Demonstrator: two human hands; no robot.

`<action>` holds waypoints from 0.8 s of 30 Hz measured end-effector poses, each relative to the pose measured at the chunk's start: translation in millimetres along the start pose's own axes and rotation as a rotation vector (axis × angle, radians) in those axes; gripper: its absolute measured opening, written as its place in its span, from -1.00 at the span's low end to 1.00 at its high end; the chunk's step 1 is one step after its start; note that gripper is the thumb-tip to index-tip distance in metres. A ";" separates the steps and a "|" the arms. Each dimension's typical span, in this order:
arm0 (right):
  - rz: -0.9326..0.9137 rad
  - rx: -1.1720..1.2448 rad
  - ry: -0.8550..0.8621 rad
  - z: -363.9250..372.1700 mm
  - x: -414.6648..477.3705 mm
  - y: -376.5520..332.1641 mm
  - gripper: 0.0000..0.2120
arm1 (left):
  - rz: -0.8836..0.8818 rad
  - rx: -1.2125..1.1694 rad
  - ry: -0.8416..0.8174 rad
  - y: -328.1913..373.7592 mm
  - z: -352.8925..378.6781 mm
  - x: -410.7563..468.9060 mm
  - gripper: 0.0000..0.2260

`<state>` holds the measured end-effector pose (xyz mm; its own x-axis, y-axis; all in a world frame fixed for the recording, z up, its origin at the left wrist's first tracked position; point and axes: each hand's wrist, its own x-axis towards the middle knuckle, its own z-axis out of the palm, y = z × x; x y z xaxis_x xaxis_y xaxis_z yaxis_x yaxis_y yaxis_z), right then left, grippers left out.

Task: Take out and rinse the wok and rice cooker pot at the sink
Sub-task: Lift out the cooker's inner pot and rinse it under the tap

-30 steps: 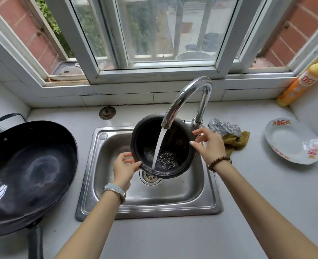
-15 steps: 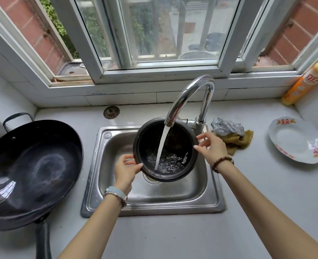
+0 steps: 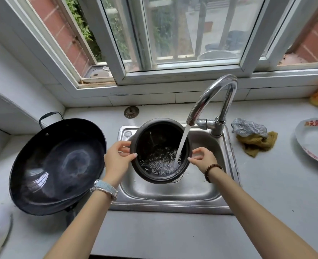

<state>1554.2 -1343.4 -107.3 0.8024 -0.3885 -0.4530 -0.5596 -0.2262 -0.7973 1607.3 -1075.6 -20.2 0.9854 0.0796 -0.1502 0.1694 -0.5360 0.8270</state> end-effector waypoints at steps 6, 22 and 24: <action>0.191 0.242 -0.159 23.6 -7.8 -1.7 -0.78 | -0.011 0.044 0.005 7.8 -19.2 -0.8 -0.70; 0.397 0.480 -0.319 34.9 -20.2 1.3 -0.87 | -0.217 -0.058 -0.075 -5.6 -28.5 10.0 -0.62; 0.421 0.480 -0.310 29.7 -21.3 3.7 -0.89 | -0.297 -0.101 -0.115 -8.4 -27.0 11.8 -0.61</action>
<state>1541.2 -1309.4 -112.4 0.5999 -0.0683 -0.7972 -0.7394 0.3334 -0.5849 1618.0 -1047.5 -14.4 0.8856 0.1216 -0.4482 0.4553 -0.4171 0.7866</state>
